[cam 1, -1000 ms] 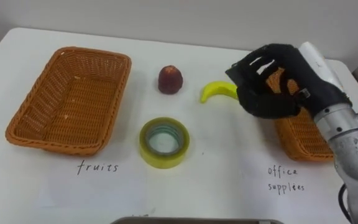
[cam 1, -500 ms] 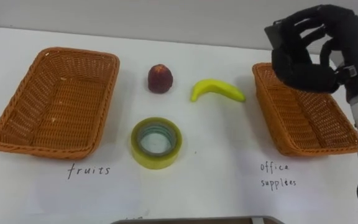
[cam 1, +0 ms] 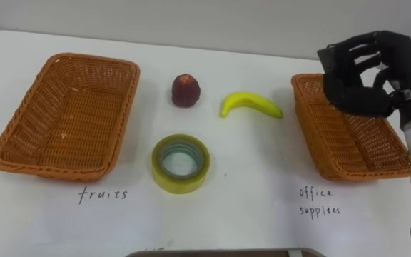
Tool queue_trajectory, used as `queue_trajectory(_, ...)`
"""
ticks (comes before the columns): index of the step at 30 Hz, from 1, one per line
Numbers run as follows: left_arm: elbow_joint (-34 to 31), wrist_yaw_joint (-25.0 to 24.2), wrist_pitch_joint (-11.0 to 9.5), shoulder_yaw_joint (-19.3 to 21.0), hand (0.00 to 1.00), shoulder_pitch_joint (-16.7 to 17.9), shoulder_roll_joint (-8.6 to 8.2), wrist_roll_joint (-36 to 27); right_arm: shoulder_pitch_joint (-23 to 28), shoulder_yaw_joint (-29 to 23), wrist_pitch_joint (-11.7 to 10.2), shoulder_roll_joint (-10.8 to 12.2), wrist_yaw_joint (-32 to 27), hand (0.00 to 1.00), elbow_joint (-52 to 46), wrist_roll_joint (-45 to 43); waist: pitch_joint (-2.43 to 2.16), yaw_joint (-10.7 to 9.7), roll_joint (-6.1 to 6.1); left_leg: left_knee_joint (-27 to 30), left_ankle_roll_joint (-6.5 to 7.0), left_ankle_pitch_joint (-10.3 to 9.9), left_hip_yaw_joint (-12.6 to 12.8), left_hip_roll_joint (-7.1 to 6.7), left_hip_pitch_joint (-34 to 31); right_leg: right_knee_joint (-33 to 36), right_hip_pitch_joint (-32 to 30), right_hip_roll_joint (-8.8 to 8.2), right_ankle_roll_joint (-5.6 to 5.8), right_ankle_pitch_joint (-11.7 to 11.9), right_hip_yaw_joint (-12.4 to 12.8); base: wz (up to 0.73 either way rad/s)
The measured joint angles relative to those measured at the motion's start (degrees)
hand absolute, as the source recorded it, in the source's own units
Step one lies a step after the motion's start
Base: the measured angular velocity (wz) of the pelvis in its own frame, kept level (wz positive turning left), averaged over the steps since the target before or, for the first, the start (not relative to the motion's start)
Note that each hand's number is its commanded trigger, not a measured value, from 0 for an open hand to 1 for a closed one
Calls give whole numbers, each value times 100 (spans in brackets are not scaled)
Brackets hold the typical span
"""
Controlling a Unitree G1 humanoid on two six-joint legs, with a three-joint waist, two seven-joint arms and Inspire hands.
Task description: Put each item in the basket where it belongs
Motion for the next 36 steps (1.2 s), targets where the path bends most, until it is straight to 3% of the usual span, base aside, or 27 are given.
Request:
queue_trajectory(7, 27, -63, 17, 57, 0, 37, 24, 9, 0, -1, -14, -21, 1, 100, 279, 239, -10, 14, -15, 8, -1, -1, 3, 0, 1, 9, 0, 4, -1, 1, -15, 0)
queue_trajectory(15, 70, -71, 113, 82, 0, 11, 17, 220, -1, -3, -17, -21, -128, 100, 763, 429, 25, 19, 40, 3, -1, -2, -6, 4, -17, 6, -24, 4, -2, 1, -32, 0)
queue_trajectory(24, -56, -54, 161, 84, 0, -13, 9, 375, -224, -2, -22, -24, -365, 100, 1324, 425, -10, 9, 88, 49, -1, -1, -8, 0, -77, -3, -65, -23, -2, 1, -146, 1)
queue_trajectory(36, -55, -52, 165, 104, 0, 90, 6, 374, -224, 1, -24, -24, -374, 100, 1555, 498, -9, 13, 107, 44, -2, 0, -22, 9, -1, -2, 5, -37, -2, 1, -187, 0)
